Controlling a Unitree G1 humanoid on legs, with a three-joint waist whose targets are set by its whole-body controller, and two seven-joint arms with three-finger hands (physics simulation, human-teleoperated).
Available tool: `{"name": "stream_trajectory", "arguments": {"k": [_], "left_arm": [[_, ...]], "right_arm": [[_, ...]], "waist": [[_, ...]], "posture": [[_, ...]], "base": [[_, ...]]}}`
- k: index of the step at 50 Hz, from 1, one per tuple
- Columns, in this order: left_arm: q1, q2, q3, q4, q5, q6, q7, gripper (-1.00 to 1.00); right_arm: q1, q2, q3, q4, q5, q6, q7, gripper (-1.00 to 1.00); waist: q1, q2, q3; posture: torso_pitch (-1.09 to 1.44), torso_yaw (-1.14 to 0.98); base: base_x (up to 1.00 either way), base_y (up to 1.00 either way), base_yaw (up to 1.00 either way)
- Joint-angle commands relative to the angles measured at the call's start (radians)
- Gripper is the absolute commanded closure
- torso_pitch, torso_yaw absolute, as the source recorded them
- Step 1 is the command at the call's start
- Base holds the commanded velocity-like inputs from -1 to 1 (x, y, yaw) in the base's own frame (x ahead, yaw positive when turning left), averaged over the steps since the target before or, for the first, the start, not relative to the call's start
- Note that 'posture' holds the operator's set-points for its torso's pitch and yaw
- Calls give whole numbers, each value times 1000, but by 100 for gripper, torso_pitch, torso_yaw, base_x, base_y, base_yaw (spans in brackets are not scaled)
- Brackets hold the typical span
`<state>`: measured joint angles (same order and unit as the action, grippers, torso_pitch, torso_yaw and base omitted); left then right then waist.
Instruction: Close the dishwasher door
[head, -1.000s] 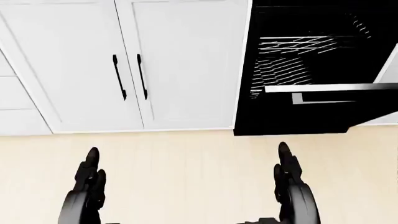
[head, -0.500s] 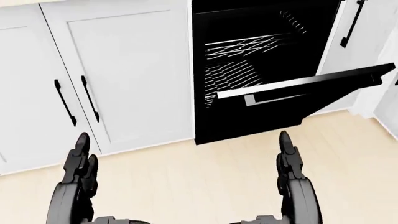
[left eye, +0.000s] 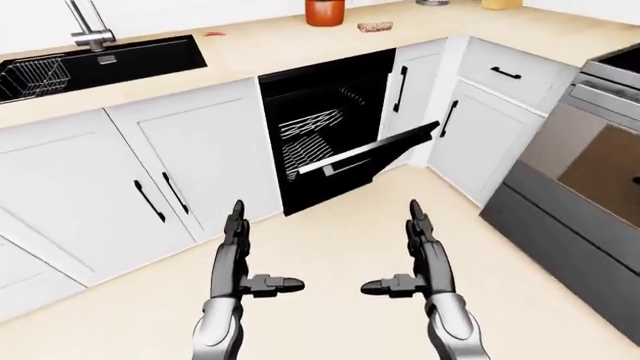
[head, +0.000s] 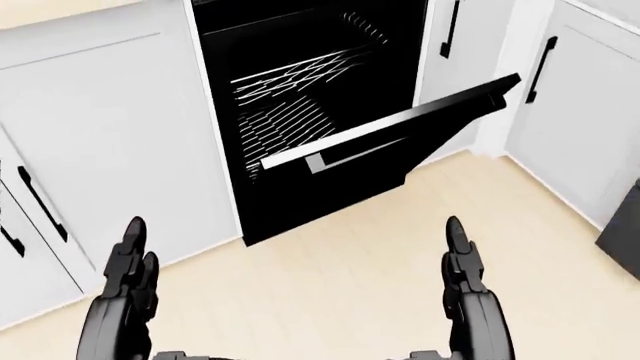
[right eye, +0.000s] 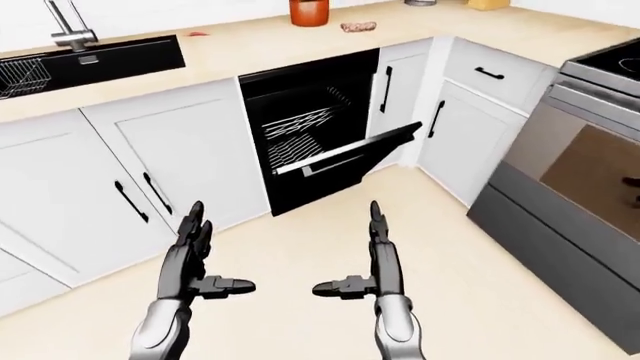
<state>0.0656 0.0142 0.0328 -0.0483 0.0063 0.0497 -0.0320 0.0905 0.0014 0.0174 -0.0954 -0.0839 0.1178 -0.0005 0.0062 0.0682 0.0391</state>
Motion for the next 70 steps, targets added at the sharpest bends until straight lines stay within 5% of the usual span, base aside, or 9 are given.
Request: {"name": "stream_trajectory", "arguments": {"k": [1, 11, 22, 25, 35, 39, 53, 67, 70], "left_arm": [[-22, -4, -15, -53, -2, -31, -4, -100], [-24, -4, -14, -42, -2, -39, -4, -100], [-15, -6, -20, -51, 1, -39, -5, -100], [-17, -6, -20, -47, 2, -39, -5, -100], [-15, -6, -20, -57, 1, -34, -5, -100], [-10, -6, -22, -64, 2, -33, -5, -100], [-11, -7, -22, -62, 3, -35, -4, -100], [-7, -8, -27, -61, 5, -40, -4, -100], [-5, -8, -28, -70, 5, -34, -4, -100]], "right_arm": [[-18, -7, -17, -58, -1, -30, -8, -100], [-16, -7, -15, -60, 0, -28, -8, -100], [-17, -7, -14, -62, 0, -22, -9, -100], [-21, -6, -13, -58, -2, -20, -9, -100], [-13, -6, -14, -72, 0, -16, -9, -100], [-10, -6, -14, -73, 1, -18, -9, -100], [-7, -6, -15, -79, 4, -13, -9, -100], [-10, -5, -15, -71, 6, -14, -10, -100], [-6, -5, -13, -60, 5, -32, -11, -100]], "waist": [[-6, -3, -18], [-8, -160, -41], [-12, -39, -4], [-5, 46, -25], [2, -62, -18], [-6, -160, -38], [-5, 31, -22], [-2, -142, -32], [-10, -126, -24]], "posture": [[0, 0], [0, 0], [0, 0], [0, 0], [0, 0], [0, 0], [0, 0], [0, 0], [0, 0]], "base": [[0, 0, -40], [0, 0, -40], [0, 0, -40], [0, 0, -40], [0, 0, -30], [0, 0, -28], [0, 0, -28], [0, 0, -28], [0, 0, -28]]}}
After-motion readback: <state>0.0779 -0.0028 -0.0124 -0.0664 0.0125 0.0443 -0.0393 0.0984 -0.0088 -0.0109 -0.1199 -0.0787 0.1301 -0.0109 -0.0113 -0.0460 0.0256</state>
